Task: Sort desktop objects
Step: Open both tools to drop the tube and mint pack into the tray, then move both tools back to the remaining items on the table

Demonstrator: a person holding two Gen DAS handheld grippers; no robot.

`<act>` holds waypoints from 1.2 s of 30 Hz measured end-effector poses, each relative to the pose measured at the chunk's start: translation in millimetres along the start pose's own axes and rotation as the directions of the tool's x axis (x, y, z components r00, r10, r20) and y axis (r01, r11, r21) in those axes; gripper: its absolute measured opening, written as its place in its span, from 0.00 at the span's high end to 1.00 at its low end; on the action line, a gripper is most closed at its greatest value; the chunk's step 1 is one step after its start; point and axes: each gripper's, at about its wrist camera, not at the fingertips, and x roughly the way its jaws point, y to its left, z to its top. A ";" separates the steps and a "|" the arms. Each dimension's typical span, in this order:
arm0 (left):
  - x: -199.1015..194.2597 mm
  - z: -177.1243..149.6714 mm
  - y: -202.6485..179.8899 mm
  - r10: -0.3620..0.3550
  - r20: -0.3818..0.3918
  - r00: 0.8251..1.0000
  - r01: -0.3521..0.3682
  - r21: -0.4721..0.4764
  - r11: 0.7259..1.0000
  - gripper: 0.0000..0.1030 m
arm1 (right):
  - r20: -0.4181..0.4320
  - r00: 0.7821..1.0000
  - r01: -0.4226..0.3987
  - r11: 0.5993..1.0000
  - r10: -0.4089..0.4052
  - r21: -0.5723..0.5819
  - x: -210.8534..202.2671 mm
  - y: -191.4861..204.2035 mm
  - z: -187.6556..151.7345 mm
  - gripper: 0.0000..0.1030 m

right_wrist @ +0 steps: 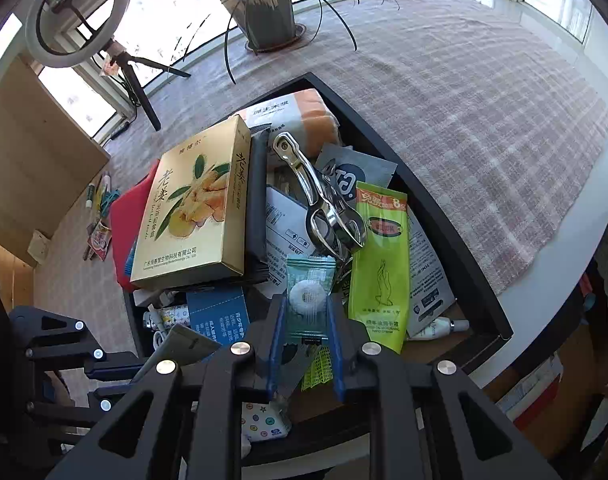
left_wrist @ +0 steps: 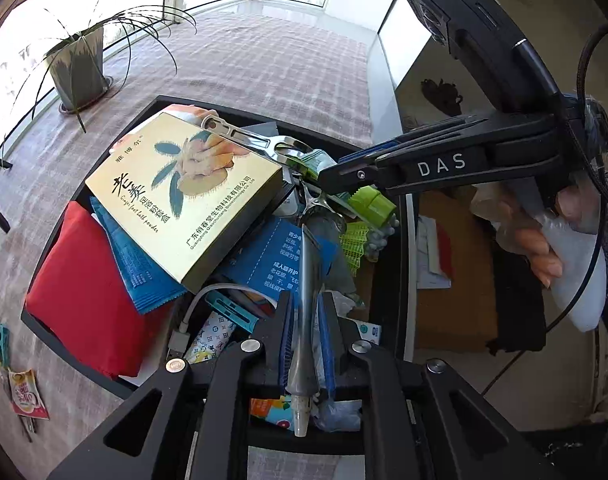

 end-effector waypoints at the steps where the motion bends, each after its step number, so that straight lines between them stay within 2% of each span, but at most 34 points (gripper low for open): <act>1: -2.1 -0.8 3.1 0.011 0.009 1.000 -0.010 -0.004 1.000 0.80 | 0.000 1.000 0.001 1.000 -0.001 -0.001 -0.8 1.0 0.3 0.79; 8: -19.5 -6.7 20.4 0.022 0.031 0.999 -0.022 -0.022 1.000 0.80 | 0.009 1.000 -0.004 1.000 0.004 0.000 -7.5 3.2 2.1 0.77; 13: -28.4 -15.4 39.8 0.033 0.029 0.999 -0.031 -0.069 0.997 0.80 | 0.015 1.000 -0.008 1.000 0.008 -0.004 -11.7 7.8 6.6 0.77; 21: -58.6 -44.2 101.5 0.102 0.045 0.994 -0.092 -0.190 0.977 0.80 | 0.049 0.997 -0.051 0.995 0.056 -0.086 -23.8 51.8 28.2 0.77; 27: -87.4 -82.2 175.2 0.183 0.042 0.982 -0.159 -0.337 0.928 0.80 | 0.020 0.991 -0.125 0.972 0.132 -0.199 -14.9 118.1 62.6 0.77; 31: -108.7 -111.5 228.0 0.230 0.034 0.973 -0.191 -0.447 0.874 0.80 | 0.001 0.984 -0.168 0.941 0.176 -0.293 -4.2 174.2 86.2 0.77; 36: -132.4 -143.3 292.2 0.308 0.016 0.951 -0.251 -0.540 0.803 0.80 | -0.043 0.975 -0.217 0.900 0.216 -0.378 26.1 242.4 118.6 0.77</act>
